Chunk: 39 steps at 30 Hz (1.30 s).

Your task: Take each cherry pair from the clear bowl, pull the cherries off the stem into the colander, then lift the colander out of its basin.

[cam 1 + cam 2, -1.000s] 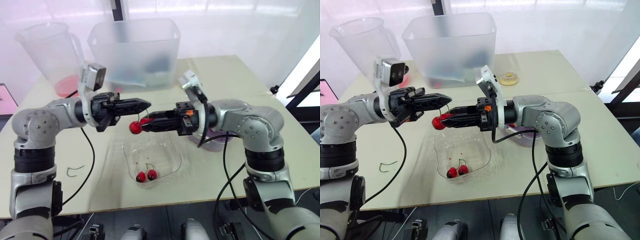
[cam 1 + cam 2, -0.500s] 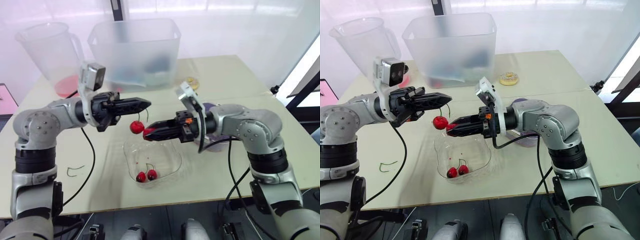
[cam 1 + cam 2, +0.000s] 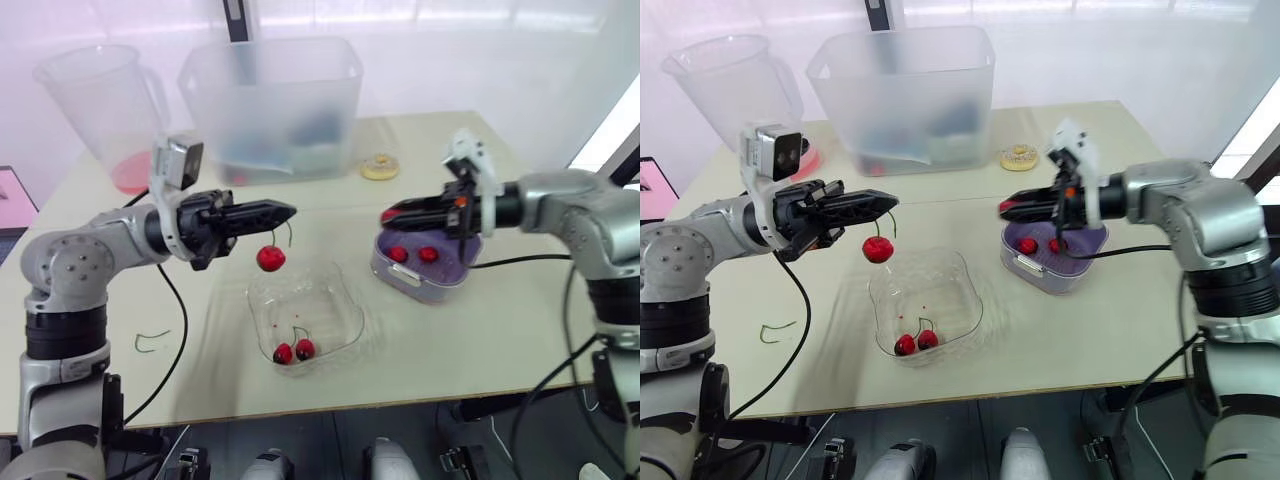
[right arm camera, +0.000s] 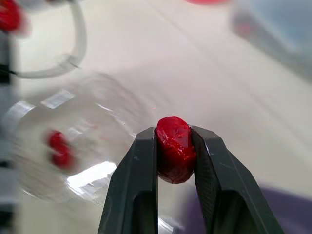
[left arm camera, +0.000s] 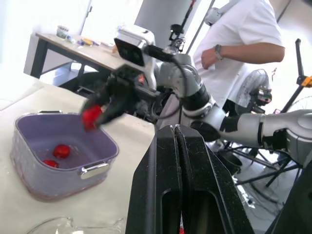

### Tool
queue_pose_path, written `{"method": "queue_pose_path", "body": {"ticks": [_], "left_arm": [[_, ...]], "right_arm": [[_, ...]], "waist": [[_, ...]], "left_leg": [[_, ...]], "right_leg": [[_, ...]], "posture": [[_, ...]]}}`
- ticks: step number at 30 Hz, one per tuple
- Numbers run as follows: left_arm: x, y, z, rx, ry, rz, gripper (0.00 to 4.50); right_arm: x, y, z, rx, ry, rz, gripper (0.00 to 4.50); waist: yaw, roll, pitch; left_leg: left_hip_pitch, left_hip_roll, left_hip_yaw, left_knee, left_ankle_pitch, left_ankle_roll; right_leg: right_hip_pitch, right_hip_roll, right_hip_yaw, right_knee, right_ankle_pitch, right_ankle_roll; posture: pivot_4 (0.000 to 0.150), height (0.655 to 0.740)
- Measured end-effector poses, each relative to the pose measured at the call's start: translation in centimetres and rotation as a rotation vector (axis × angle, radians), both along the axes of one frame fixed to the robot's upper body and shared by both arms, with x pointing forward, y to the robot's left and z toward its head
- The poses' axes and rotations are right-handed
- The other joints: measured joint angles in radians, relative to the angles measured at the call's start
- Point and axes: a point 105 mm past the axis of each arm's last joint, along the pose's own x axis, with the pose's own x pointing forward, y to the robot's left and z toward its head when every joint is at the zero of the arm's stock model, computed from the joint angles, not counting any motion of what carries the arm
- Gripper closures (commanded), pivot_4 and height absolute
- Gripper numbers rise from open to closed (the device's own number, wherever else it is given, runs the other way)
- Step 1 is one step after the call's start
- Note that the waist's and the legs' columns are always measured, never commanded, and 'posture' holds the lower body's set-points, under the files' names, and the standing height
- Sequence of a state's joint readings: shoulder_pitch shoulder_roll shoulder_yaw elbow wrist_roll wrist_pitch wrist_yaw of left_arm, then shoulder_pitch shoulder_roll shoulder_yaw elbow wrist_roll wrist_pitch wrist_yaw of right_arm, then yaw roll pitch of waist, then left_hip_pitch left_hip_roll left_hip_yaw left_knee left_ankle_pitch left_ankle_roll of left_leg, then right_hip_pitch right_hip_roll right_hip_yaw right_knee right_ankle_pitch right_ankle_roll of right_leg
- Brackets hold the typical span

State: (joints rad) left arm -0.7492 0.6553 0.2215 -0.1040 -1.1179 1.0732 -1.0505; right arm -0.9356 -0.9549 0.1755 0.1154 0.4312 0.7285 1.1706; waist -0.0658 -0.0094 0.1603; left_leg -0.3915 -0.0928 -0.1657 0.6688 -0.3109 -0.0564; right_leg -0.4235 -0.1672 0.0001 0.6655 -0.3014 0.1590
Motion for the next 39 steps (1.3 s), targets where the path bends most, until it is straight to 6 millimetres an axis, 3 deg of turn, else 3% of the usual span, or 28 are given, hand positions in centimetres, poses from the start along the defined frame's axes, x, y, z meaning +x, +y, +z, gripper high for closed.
{"method": "queue_pose_path", "body": {"ticks": [7, 10, 11, 16, 18, 20, 23, 26, 28, 33, 39], "left_arm": [[0.1, -0.1, 0.1, -0.003, -0.027, 0.015, 4.5], [0.1, 0.0, 0.0, -0.003, -0.03, 0.022, 4.5], [0.1, 0.0, 0.0, 0.0, -0.031, 0.025, 4.5], [0.1, -0.3, -0.1, -0.008, -0.031, 0.02, 4.5], [0.3, -0.6, -0.1, -0.022, -0.028, 0.022, 4.5], [0.3, -0.7, 0.0, -0.039, -0.038, 0.023, 4.5], [0.5, -0.7, 0.2, -0.051, -0.052, 0.039, 4.5], [0.5, -1.1, 0.5, -0.069, -0.058, 0.033, 4.5], [0.5, -1.2, 0.7, -0.072, -0.063, 0.032, 4.5], [0.5, -1.3, 0.9, -0.075, -0.066, 0.029, 4.5], [0.4, -1.5, 1.4, -0.073, -0.085, 0.019, 4.5]], "right_arm": [[2.3, -2.9, -5.2, -0.258, 0.029, -0.047, 3.51], [2.4, -3.1, -6.5, -0.28, 0.063, -0.04, 2.65], [2.3, -3.1, -6.6, -0.275, 0.074, -0.041, 2.14], [2.2, -3.2, -5.3, -0.2, 0.075, -0.057, 0.05], [2.2, -3.3, -4.1, -0.133, 0.085, -0.08, 0.05], [1.8, -2.8, -1.6, -0.04, 0.067, -0.067, 0.05], [0.2, -0.7, 1.2, 0.089, 0.046, 0.028, 0.05], [-2.8, 4.5, 2.8, 0.253, 0.075, 0.259, 0.05], [-4.3, 7.0, 2.7, 0.299, 0.121, 0.344, 0.05], [-5.7, 11.2, 1.5, 0.378, 0.213, 0.415, 0.05], [-6.9, 14.3, 1.5, 0.45, 0.241, 0.488, 0.05]], "waist": [[-0.004, 0.0, 0.0], [-0.003, 0.0, 0.0], [-0.001, 0.0, 0.0], [-0.001, 0.0, 0.0], [-0.001, 0.0, 0.0], [-0.001, 0.0, 0.0], [-0.003, 0.0, 0.0], [-0.004, 0.0, 0.0], [-0.001, 0.0, 0.0], [0.012, 0.0, 0.0], [0.014, 0.0, 0.0]], "left_leg": [[0.0, 0.001, 0.001, -0.001, 0.0, 0.0], [0.0, 0.001, 0.001, -0.001, 0.0, 0.0], [0.0, 0.001, 0.001, 0.0, 0.0, 0.0], [0.0, 0.001, 0.0, 0.0, 0.0, 0.0], [0.0, 0.001, 0.001, 0.0, 0.0, 0.0], [0.0, 0.001, 0.001, -0.001, 0.0, 0.0], [0.0, 0.001, 0.0, -0.001, 0.0, 0.0], [0.0, 0.002, 0.0, 0.0, 0.0, 0.0], [0.0, 0.002, -0.001, 0.0, 0.0, 0.0], [0.0, 0.002, -0.004, 0.001, 0.0, 0.0], [0.0, 0.002, -0.005, 0.001, 0.0, 0.0]], "right_leg": [[-0.001, 0.0, 0.0, 0.0, 0.0, 0.0], [-0.001, 0.0, 0.0, 0.0, 0.0, 0.0], [-0.001, 0.0, 0.0, 0.0, 0.0, 0.0], [-0.001, 0.0, 0.0, 0.0, 0.0, 0.0], [-0.001, 0.0, 0.0, 0.0, 0.0, 0.0], [-0.001, 0.0, 0.0, 0.0, 0.0, 0.0], [-0.001, 0.0, 0.0, -0.001, 0.0, 0.0], [-0.001, 0.001, 0.0, 0.0, 0.0, 0.0], [0.0, 0.0, 0.0, 0.0, 0.0, 0.0], [0.0, -0.001, 0.0, 0.0, 0.0, 0.0], [0.0, -0.001, 0.0, 0.001, 0.0, 0.0]], "posture": [[0.15, 0.74], [0.15, 0.74], [0.15, 0.74], [0.15, 0.74], [0.15, 0.74], [0.15, 0.74], [0.15, 0.74], [0.15, 0.74], [0.15, 0.74], [0.15, 0.74], [0.15, 0.74]]}}
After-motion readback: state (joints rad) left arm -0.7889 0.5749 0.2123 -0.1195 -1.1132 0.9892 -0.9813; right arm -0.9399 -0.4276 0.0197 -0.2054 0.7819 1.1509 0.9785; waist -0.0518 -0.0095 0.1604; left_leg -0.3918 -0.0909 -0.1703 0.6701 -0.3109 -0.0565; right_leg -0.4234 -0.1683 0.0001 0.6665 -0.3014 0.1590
